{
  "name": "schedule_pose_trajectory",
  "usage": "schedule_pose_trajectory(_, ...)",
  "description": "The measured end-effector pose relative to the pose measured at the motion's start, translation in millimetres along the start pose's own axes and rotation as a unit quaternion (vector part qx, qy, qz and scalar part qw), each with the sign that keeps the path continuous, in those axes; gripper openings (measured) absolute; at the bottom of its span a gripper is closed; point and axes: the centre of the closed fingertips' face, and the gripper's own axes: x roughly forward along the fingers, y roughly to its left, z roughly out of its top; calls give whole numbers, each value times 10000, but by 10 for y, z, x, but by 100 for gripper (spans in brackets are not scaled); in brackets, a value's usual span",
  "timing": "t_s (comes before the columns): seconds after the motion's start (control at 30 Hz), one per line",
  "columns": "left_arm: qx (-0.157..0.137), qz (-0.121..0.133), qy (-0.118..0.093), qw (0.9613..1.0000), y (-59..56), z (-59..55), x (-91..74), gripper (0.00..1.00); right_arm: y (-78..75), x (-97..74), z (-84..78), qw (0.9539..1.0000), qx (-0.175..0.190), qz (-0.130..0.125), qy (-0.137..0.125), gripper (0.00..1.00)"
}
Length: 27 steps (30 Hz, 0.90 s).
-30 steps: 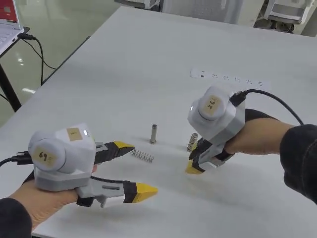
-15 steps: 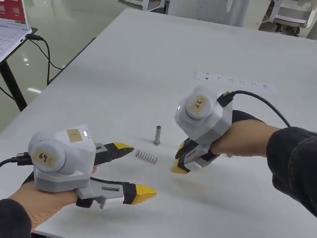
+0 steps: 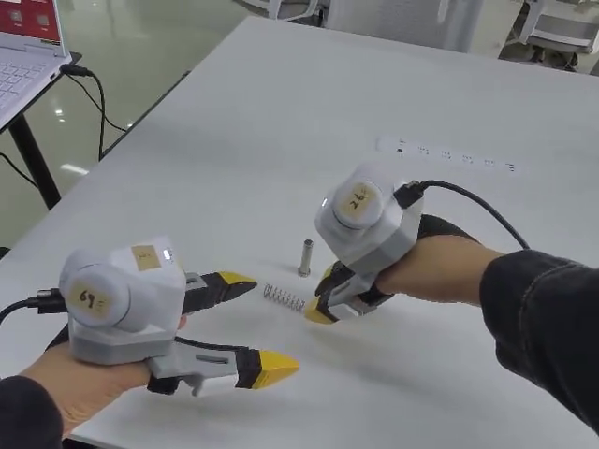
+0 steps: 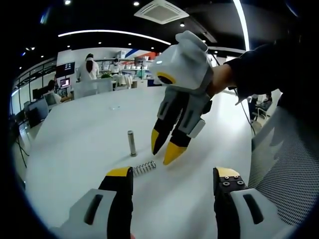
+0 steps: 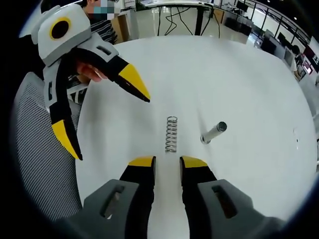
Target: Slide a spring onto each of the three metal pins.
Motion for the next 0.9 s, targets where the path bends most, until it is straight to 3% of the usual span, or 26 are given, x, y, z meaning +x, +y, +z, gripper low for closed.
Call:
schedule_pose_trajectory(0.2,-22,39,10,10000,20,-1,-29,63,-15,66,42,9998,85,-105,-127,21)
schedule_pose_trajectory(0.3,-34,34,12,10000,17,-10,-30,63,-7,94,76,9994,273,-42,-215,21)
schedule_pose_trajectory(0.67,-50,52,9,10000,40,-9,-49,63,-44,169,73,9996,213,-128,-135,20)
schedule_pose_trajectory(0.9,-56,59,15,10000,48,-14,-54,63,-47,191,66,9998,148,-134,-89,14)
